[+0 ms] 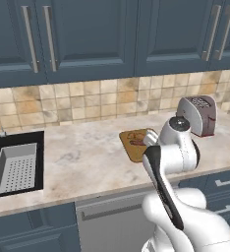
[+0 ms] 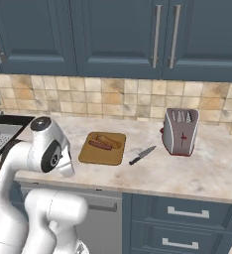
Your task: Retrieve the sausage and cheese from the fridge and place them on the cutting board on the counter.
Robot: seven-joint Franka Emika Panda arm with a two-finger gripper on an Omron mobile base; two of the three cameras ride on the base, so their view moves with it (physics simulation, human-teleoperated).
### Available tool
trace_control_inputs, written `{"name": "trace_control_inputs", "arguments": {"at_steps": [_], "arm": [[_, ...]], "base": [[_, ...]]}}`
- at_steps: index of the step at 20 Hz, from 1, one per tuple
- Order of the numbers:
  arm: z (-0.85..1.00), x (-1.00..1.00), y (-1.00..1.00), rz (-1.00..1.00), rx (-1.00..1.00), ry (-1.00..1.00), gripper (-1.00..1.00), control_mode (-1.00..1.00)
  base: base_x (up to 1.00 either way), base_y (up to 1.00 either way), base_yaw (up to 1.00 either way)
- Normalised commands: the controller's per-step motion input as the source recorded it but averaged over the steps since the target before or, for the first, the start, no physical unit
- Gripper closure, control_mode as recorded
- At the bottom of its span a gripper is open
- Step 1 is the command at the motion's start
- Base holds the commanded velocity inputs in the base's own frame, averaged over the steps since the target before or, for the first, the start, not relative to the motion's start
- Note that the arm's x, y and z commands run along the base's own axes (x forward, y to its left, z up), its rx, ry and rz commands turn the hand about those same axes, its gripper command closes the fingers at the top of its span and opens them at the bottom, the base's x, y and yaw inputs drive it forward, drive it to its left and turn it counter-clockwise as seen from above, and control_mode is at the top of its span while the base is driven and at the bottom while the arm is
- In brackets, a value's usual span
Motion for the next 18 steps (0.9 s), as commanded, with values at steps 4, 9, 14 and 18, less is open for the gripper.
{"name": "trace_control_inputs", "arguments": {"at_steps": [4,9,14,18], "arm": [[0.32,-1.0,0.11,0.4,-0.2,-0.02,-1.0,-1.0],[0.32,-0.98,0.07,0.41,-0.23,-0.01,-1.0,-1.0],[-0.42,-0.61,0.01,0.41,-0.23,-0.11,-1.0,-1.0],[-0.5,-0.16,0.0,0.36,-0.07,-0.1,-1.0,-1.0]], "base": [[0.0,0.0,0.0],[0.0,0.0,0.0],[0.0,0.0,0.0],[0.0,0.0,0.0]]}}
